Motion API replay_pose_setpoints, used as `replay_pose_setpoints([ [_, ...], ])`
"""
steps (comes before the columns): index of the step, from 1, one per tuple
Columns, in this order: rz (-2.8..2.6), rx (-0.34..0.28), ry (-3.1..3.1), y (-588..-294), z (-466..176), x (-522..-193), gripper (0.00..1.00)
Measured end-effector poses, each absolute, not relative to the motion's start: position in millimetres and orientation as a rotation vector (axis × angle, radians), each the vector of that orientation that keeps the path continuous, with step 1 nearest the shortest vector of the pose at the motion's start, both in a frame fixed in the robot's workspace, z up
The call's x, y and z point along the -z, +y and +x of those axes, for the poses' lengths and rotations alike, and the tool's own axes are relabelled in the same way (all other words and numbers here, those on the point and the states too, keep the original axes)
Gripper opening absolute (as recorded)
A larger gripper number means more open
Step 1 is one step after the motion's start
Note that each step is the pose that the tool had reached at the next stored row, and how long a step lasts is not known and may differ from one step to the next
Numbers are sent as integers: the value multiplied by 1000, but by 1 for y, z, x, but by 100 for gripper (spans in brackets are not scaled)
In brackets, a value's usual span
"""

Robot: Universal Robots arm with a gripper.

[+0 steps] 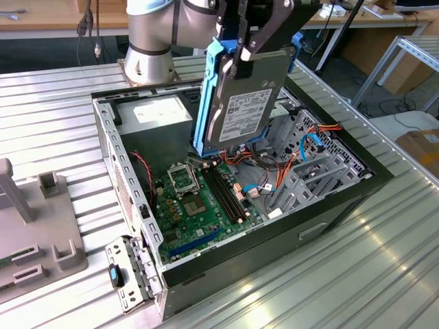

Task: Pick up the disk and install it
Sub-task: 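Pick up the disk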

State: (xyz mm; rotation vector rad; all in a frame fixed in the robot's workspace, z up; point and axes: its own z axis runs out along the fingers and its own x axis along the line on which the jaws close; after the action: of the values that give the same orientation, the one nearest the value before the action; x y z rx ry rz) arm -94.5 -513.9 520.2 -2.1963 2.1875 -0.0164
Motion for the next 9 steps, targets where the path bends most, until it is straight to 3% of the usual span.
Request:
replay_pose_setpoints([
  [9,-2196,16,2187,-514,-33,-520,37],
])
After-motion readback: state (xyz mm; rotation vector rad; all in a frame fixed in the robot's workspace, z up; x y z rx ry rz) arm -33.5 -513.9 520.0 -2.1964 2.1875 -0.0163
